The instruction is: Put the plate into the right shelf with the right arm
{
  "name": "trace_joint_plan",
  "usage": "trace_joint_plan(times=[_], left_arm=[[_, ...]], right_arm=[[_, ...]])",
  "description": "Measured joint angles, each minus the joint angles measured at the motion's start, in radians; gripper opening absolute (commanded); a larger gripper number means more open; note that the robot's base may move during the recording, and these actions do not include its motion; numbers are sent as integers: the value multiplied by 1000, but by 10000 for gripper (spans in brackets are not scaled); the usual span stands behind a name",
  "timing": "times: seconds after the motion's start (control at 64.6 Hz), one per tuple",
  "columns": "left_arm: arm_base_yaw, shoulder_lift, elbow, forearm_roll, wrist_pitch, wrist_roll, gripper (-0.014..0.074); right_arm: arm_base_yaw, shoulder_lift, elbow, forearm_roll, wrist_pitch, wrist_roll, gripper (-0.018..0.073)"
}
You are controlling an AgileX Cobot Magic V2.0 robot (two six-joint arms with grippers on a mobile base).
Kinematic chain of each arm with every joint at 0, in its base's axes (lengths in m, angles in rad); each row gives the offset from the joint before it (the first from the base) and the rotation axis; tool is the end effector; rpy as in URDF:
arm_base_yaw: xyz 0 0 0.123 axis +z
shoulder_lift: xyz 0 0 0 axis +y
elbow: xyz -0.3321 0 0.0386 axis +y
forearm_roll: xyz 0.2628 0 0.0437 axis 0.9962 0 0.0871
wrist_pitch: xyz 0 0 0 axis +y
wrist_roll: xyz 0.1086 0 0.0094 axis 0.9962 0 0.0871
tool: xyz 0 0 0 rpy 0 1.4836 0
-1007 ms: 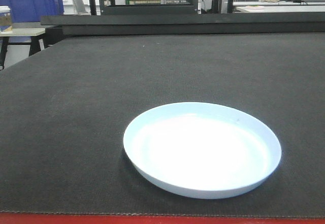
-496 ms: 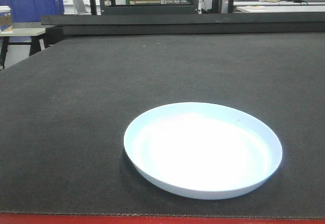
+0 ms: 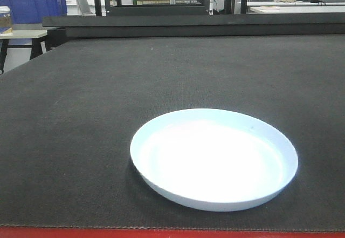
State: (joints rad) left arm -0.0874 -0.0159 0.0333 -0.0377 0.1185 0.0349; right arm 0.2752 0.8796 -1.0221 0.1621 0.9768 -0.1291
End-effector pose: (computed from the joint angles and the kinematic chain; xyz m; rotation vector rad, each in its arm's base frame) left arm 0.0395 -0.0040 0.1900 0.0721 1.6183 -0.0730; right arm 0.1419 0.0552 0.4111 -0.4291 2.2794 0.2756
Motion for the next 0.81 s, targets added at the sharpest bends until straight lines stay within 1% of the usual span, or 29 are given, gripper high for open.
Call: trace_joint_plan(times=[0.062, 0.155, 0.232, 0.263, 0.325, 0.372, 0.387, 0.434, 0.449, 0.465, 0.558, 0.806], left_arm=[[0, 0, 0, 0, 0, 0, -47], [0, 0, 0, 0, 0, 0, -47], [0, 0, 0, 0, 0, 0, -47], [0, 0, 0, 0, 0, 0, -47], [0, 0, 0, 0, 0, 0, -47], [0, 0, 0, 0, 0, 0, -47], [0, 0, 0, 0, 0, 0, -47], [0, 0, 0, 0, 0, 0, -47], [0, 0, 0, 0, 0, 0, -47], [0, 0, 0, 0, 0, 0, -47], [0, 0, 0, 0, 0, 0, -47], [0, 0, 0, 0, 0, 0, -47]], right_arm=[[44, 105, -29, 1, 19, -4, 55], [103, 230, -46, 1, 12, -6, 62], [145, 322, -49, -1, -12, -8, 109], [152, 352, -49, -1, -22, -8, 159], [161, 417, -49, -3, -35, -10, 300], [162, 461, -49, -6, -47, -10, 424], [162, 473, -49, -8, -51, -10, 488], [162, 510, -49, -7, -68, -10, 604], [162, 520, -49, -7, -74, -8, 637], [162, 529, -49, -7, -80, -8, 650], [162, 583, -49, 2, -116, -6, 621], [162, 675, -52, 15, -156, -4, 621]])
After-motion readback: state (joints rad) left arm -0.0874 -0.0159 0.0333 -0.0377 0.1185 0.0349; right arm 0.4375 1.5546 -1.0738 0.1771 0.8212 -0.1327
